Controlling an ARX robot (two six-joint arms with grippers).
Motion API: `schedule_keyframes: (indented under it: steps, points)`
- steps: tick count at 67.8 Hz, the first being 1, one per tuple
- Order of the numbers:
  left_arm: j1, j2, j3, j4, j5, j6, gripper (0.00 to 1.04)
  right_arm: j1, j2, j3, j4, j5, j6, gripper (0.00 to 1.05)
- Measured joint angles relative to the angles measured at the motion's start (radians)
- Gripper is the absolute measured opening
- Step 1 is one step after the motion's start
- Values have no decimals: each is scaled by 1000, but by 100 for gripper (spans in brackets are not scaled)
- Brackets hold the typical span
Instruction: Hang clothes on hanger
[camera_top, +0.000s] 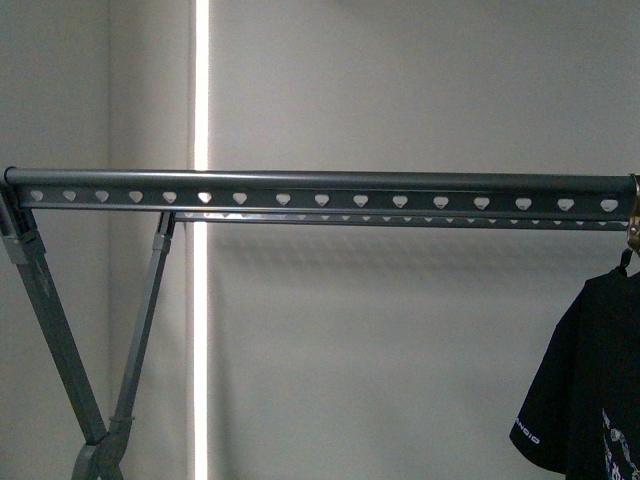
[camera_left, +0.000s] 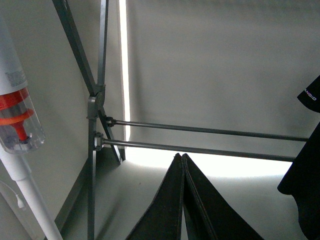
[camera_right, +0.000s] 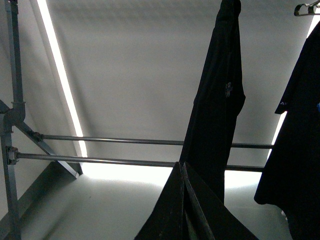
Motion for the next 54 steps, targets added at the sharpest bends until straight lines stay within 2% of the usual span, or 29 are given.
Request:
schedule_keyframes:
  steps: [43, 50, 54]
  points:
    - [0, -217, 0, -204, 0, 0, 4, 0, -1, 0, -1, 0, 0, 2]
    - [0, -346, 0, -364, 1, 0, 4, 0, -1, 0, -1, 0, 0, 2]
    - [0, -381, 0, -377, 1, 0, 4, 0, -1, 0, -1, 0, 0, 2]
